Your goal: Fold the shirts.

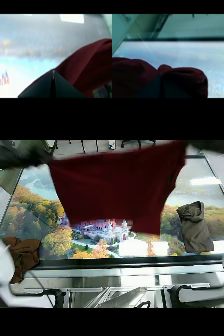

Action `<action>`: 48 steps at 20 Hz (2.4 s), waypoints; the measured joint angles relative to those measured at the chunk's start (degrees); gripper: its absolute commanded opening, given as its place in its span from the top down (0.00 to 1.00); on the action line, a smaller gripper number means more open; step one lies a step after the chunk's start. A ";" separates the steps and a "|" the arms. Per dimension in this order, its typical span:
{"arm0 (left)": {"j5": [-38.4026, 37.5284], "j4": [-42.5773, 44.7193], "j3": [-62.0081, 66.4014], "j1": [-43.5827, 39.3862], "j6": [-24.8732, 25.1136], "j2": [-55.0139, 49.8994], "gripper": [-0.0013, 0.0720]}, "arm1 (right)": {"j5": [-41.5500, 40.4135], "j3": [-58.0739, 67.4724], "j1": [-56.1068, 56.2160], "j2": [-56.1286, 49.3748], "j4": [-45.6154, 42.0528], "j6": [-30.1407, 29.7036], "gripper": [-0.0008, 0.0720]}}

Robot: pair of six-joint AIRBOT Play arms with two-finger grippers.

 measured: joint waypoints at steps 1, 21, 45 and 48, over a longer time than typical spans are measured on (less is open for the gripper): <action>-0.70 0.68 0.02 0.31 0.00 6.12 0.95 | 0.46 0.02 -0.87 5.55 -0.35 -1.03 0.96; -7.45 0.04 -30.32 8.07 1.03 32.13 0.95 | -3.63 -14.49 -0.04 22.36 -10.01 -5.20 0.96; -13.00 3.82 -5.49 -4.46 8.35 -3.39 0.95 | 23.17 -14.82 12.85 -1.62 -7.30 -6.32 0.96; -15.06 4.00 -10.73 -6.49 11.58 13.99 0.95 | 20.70 -14.43 12.94 12.55 -7.56 -8.76 0.96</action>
